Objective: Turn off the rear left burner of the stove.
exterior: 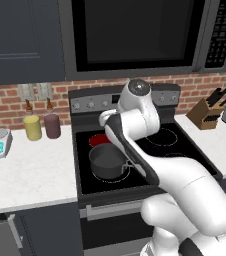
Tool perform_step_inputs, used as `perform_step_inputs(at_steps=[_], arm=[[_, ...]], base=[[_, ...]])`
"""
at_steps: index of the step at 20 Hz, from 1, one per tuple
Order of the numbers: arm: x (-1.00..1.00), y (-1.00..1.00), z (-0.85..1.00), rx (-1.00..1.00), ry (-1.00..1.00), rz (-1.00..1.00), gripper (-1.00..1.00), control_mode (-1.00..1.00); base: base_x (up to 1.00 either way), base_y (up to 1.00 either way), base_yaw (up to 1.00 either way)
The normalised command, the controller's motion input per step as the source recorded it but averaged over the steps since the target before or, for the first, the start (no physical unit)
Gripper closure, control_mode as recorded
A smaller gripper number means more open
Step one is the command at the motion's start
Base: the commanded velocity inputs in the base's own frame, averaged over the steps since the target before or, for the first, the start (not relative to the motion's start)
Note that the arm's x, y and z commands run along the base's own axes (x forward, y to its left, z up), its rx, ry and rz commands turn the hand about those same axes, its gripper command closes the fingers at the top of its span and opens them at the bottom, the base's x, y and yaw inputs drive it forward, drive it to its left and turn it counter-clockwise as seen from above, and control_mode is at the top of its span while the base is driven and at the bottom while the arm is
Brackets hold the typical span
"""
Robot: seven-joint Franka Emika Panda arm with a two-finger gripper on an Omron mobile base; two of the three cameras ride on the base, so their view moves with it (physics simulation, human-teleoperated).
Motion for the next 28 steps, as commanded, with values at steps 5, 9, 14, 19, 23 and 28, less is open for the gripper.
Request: perform_step_inputs(at_steps=[5, 9, 14, 19, 23, 28], arm=[[0.58, 0.01, -0.1, -0.04, -0.1, 0.0, -1.0, -1.0], [0.67, 0.0, -0.12, 0.0, -0.14, -0.03, -1.0, -1.0], [0.8, 0.0, -0.19, 0.04, -0.18, -0.01, -1.0, -1.0], [0.74, 0.01, -0.26, 0.09, -0.19, 0.0, -1.0, -1.0], [0.52, 0.1, -0.22, 0.04, -0.27, 0.02, -1.0, -1.0], [0.29, 0.12, -0.17, 0.02, -0.33, 0.07, -1.0, -1.0]], base=[[0.0, 0.0, 0.0], [0.0, 0.0, 0.0], [0.0, 0.0, 0.0], [0.0, 0.0, 0.0], [0.0, 0.0, 0.0], [0.0, 0.0, 0.0]])
